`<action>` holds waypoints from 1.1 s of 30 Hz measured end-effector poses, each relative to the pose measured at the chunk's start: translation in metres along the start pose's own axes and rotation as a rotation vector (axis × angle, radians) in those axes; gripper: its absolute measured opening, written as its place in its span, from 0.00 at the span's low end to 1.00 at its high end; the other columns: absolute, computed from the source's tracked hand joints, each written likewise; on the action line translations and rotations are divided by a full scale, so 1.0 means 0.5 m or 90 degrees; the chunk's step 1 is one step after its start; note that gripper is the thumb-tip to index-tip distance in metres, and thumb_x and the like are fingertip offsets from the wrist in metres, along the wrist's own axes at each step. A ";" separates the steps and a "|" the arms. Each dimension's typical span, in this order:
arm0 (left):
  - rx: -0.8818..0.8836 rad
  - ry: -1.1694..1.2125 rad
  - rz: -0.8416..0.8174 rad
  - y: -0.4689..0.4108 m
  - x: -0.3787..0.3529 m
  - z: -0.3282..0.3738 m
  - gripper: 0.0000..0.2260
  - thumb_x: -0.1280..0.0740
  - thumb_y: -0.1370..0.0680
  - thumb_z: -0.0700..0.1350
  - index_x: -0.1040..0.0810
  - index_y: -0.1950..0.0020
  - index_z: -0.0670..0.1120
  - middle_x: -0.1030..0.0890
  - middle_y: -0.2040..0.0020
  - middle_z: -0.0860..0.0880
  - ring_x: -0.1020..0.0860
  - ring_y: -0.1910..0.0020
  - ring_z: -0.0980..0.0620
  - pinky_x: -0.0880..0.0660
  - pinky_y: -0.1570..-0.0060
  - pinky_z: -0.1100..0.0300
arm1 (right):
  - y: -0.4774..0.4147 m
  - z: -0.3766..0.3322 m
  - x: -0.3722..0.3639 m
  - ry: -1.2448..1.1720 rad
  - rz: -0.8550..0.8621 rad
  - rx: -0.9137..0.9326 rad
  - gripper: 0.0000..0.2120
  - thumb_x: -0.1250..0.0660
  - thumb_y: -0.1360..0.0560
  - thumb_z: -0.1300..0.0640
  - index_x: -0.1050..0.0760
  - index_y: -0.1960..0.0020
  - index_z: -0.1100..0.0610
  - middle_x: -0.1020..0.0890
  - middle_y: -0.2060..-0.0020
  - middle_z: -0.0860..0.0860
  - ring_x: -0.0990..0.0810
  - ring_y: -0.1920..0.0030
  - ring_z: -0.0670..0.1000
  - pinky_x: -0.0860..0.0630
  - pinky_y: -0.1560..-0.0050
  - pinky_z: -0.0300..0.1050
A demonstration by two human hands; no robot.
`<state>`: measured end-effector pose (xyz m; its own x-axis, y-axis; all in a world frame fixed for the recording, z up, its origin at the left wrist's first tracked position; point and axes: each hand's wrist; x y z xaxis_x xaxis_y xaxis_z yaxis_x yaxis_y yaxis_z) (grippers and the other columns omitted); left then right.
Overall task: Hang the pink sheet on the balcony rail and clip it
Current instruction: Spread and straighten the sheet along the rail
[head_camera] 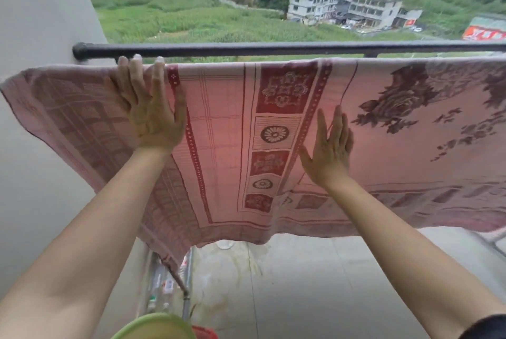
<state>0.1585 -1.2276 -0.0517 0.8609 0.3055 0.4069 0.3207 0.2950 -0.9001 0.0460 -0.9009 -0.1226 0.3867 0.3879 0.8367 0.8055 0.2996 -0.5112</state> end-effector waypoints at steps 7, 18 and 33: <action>0.064 0.117 0.066 0.046 -0.015 0.123 0.28 0.45 0.18 0.55 0.45 0.21 0.46 0.44 0.23 0.35 0.48 0.24 0.34 0.55 0.26 0.41 | 0.046 0.225 0.086 0.012 0.007 -0.132 0.42 0.35 0.24 0.45 0.56 0.20 0.53 0.57 0.21 0.60 0.52 0.22 0.63 0.45 0.27 0.65; -0.186 -0.020 -0.197 -0.079 0.020 0.365 0.28 0.55 0.18 0.63 0.41 0.23 0.49 0.43 0.22 0.43 0.46 0.23 0.43 0.61 0.27 0.39 | -0.186 0.196 0.247 0.031 0.068 0.085 0.41 0.48 0.23 0.33 0.62 0.20 0.50 0.63 0.21 0.59 0.62 0.21 0.60 0.60 0.24 0.65; -0.154 0.018 -0.324 0.035 0.050 0.669 0.32 0.59 0.20 0.66 0.59 0.21 0.52 0.64 0.21 0.46 0.63 0.23 0.44 0.62 0.27 0.38 | -0.065 0.616 0.307 0.085 -0.075 -0.013 0.43 0.45 0.21 0.37 0.71 0.22 0.50 0.69 0.23 0.57 0.67 0.22 0.58 0.61 0.23 0.60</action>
<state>0.0535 -0.9118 -0.0053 0.5833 0.1539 0.7975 0.7768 0.1811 -0.6031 -0.0591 -0.5826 -0.0382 0.3434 0.2316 0.9102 0.8577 0.3174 -0.4044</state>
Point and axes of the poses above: each hand's wrist, its own y-axis away from the middle knuckle, its own x-axis out of the back of the hand, z = x × y
